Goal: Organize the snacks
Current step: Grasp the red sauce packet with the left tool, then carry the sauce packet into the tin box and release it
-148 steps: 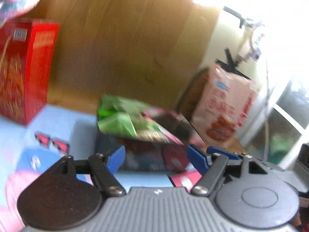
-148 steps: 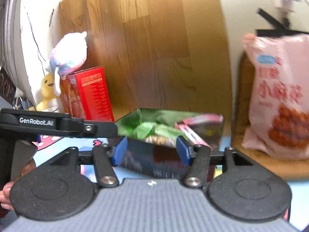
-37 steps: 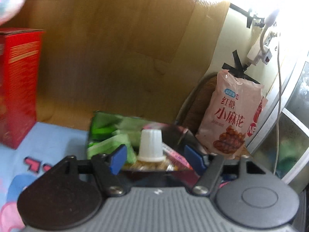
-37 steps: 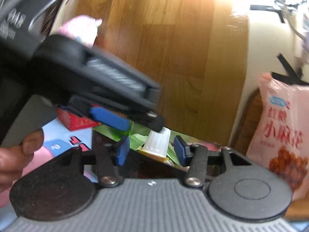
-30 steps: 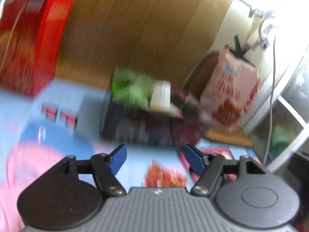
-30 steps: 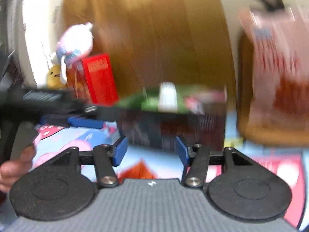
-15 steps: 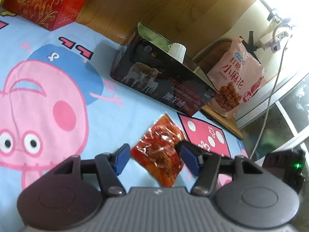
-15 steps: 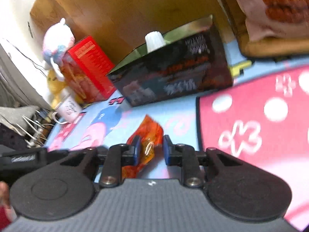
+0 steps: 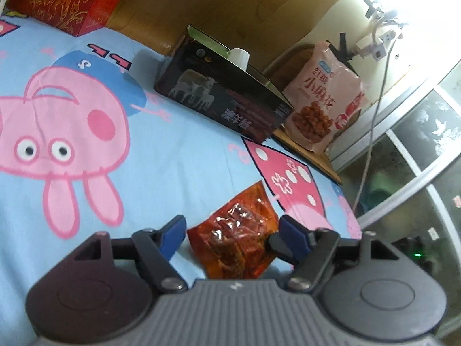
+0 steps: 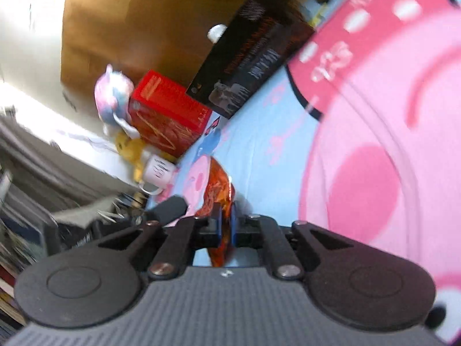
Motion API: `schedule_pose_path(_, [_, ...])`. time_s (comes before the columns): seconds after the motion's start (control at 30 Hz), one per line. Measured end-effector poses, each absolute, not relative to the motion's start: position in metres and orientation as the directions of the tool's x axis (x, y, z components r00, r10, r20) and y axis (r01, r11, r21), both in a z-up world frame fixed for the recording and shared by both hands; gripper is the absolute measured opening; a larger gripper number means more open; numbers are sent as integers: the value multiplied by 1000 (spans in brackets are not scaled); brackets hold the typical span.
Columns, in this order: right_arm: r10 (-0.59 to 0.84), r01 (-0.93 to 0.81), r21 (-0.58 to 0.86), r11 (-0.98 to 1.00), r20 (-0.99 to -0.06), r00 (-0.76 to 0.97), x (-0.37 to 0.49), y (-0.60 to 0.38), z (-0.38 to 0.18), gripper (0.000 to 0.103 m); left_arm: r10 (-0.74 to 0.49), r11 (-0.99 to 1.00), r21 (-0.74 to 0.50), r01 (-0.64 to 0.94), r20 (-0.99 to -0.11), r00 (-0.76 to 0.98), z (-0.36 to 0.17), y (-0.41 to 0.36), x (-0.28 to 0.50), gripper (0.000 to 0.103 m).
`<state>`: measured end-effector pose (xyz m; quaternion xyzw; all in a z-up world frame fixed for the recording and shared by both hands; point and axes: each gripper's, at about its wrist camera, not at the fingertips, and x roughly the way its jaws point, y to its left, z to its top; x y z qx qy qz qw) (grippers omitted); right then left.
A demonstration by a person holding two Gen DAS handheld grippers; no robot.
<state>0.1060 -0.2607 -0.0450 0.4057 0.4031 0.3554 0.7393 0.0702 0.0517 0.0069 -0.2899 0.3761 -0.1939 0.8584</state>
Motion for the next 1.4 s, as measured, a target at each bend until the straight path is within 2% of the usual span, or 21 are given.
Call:
schedule_pose_path(0.07, [869, -149, 923, 356, -268, 417, 105, -267, -49, 7, -587, 722, -681, 120, -511, 628, 6, 54, 66, 71])
schedule_pose_path(0.1, [877, -130, 937, 324, -246, 413, 104, -269, -50, 7, -605, 704, -699, 124, -500, 619, 6, 55, 65, 65])
schedule_pose_path(0.2, [897, -117, 957, 267, -202, 394, 102, -270, -47, 7, -591, 718, -685, 124, -506, 628, 12, 52, 65, 61])
schedule_pose_path(0.43, [877, -237, 913, 331, -206, 434, 116, -264, 2, 7, -594, 724, -666, 181, -467, 655, 53, 48, 92, 59])
schedule_pose_path(0.63, [837, -372, 821, 434, -215, 504, 155, -260, 59, 7, -542, 787, -573, 230, -464, 701, 95, 29, 150, 59])
schedule_pose_path(0.77, [800, -402, 768, 499, -230, 554, 195, -254, 83, 7, -522, 803, -550, 229, -465, 715, 113, 17, 195, 59])
schedule_pose_path(0.97, [755, -397, 720, 570, -269, 597, 257, -257, 90, 7, -494, 830, -512, 221, -491, 717, 116, -2, 259, 59])
schedule_pose_path(1.13, [711, -380, 665, 643, -334, 618, 296, -254, 70, 8, -466, 849, -500, 172, -553, 691, 89, -12, 302, 59])
schedule_pose_path(1.2, [686, -382, 622, 684, -370, 627, 304, -246, 61, 14, -457, 856, -489, 170, -558, 693, 80, -12, 308, 63])
schedule_pose_path(1.3, [586, -407, 443, 799, -424, 690, 302, -224, 53, 38, -453, 859, -479, 179, -551, 701, 77, -12, 310, 68])
schedule_pose_path(1.33, [556, -414, 384, 825, -430, 711, 299, -218, 52, 42, -446, 863, -473, 177, -550, 707, 77, -11, 307, 68])
schedule_pose_path(1.4, [535, -426, 331, 842, -413, 737, 293, -215, 50, 43, -420, 877, -450, 169, -545, 726, 80, -8, 302, 68])
